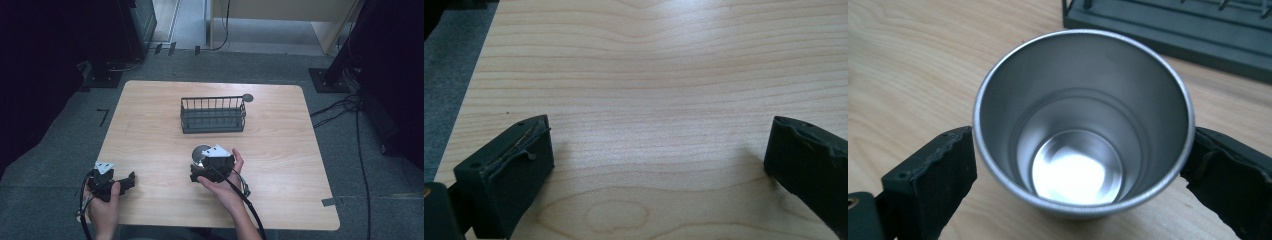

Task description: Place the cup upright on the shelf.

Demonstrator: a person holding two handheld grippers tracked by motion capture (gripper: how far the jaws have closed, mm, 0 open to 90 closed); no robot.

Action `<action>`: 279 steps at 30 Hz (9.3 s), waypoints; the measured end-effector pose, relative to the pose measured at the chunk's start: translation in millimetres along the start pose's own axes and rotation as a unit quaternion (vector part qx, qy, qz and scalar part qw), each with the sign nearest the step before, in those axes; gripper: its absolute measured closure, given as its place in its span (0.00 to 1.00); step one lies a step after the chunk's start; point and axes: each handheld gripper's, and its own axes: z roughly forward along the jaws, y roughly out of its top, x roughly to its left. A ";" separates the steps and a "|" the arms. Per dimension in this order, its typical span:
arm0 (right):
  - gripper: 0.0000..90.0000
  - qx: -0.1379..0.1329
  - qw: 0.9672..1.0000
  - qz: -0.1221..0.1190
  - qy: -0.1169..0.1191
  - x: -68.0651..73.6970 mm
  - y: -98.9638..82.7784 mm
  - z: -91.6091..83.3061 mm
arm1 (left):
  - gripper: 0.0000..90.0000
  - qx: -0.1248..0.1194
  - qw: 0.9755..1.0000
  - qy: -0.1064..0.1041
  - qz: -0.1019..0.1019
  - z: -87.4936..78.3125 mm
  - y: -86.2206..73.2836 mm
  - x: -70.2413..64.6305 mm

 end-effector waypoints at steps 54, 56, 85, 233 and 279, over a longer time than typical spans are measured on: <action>0.20 -0.039 0.999 0.019 -0.025 -26.2 49.3 -12.7 | 0.00 0.000 1.000 0.000 0.000 0.0 0.0 -0.1; 0.20 -0.042 0.999 0.018 -0.026 -28.1 53.6 -13.1 | 0.00 0.000 1.000 0.000 0.000 0.0 0.0 0.0; 0.20 -0.049 0.997 0.030 -0.053 -72.3 93.4 -14.0 | 0.00 0.000 1.000 0.000 0.000 0.0 0.0 -0.1; 0.14 -0.025 0.984 0.093 -0.150 -170.0 -35.6 -43.7 | 0.00 0.000 1.000 0.000 0.000 0.0 0.0 0.0; 0.08 0.010 0.970 0.144 -0.194 -228.9 -140.2 -112.8 | 0.00 0.000 1.000 0.000 0.001 -0.1 -0.2 0.1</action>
